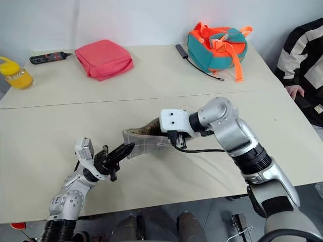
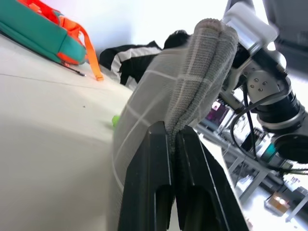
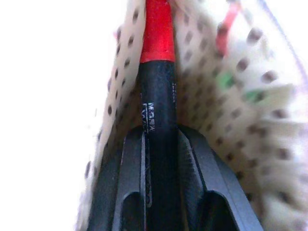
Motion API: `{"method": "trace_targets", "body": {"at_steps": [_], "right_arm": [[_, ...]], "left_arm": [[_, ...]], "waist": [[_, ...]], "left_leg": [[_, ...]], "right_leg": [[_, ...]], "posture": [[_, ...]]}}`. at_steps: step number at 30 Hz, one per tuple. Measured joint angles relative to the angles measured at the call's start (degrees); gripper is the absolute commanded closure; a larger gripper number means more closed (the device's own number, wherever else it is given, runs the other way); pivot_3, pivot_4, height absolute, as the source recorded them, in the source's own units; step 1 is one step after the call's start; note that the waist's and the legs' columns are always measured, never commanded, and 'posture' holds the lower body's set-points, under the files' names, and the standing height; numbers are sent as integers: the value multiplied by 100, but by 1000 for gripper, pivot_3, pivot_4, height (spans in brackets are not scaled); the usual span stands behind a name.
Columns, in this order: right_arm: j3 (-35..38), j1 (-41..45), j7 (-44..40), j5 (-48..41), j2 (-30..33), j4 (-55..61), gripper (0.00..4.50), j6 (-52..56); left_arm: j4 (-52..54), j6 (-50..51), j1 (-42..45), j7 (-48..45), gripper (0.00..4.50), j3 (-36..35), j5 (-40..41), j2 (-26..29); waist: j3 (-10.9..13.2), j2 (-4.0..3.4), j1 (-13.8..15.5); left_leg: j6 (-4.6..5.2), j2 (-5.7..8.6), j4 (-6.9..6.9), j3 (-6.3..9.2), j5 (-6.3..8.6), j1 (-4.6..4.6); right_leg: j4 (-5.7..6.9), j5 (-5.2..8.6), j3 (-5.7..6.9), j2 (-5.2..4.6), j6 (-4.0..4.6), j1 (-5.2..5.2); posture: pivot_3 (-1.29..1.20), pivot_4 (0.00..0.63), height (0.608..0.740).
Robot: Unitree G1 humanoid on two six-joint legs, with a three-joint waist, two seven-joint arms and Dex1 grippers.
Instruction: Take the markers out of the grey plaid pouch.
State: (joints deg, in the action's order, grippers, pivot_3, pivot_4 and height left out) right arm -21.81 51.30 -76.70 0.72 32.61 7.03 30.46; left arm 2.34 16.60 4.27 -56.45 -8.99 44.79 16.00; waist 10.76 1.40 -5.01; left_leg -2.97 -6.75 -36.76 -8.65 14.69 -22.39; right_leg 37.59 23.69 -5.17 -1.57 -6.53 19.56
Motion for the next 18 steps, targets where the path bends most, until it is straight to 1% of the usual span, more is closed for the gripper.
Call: {"method": "trace_targets", "body": {"at_steps": [4,7,11,14,18], "right_arm": [[19,18,166,-116,13,-38,3918,-12],[177,63,354,-249,-66,-99,3918,-15],[702,459,735,-673,-423,-268,3918,-9],[1011,746,985,-954,-585,-374,3919,-9],[1329,837,1338,-1262,-887,-508,3919,1]], "left_arm": [[-48,-135,6,-68,4500,20,-140,14],[-76,-404,0,-71,4500,35,-375,18],[-75,-808,36,-68,4500,41,-693,63],[-75,-1065,184,-67,4500,8,-868,234],[-133,-1346,336,22,4500,-180,-965,290]], "waist": [[1,1,8],[2,3,5],[4,5,5],[5,7,11],[5,7,8]], "left_leg": [[0,1,3,-2,0,-1],[0,1,3,-5,0,-2],[0,-1,7,-8,0,-3],[0,0,15,-8,0,-4],[0,1,27,-10,0,-9]], "right_leg": [[-12,0,-1,-1,0,-1],[-14,0,-4,-1,1,0],[-13,0,-4,0,1,4],[-16,0,-2,-1,1,5],[-17,0,-2,-3,0,16]], "posture": [[0,150,740],[0,150,740],[0,150,740],[0,150,740],[0,150,740]]}}
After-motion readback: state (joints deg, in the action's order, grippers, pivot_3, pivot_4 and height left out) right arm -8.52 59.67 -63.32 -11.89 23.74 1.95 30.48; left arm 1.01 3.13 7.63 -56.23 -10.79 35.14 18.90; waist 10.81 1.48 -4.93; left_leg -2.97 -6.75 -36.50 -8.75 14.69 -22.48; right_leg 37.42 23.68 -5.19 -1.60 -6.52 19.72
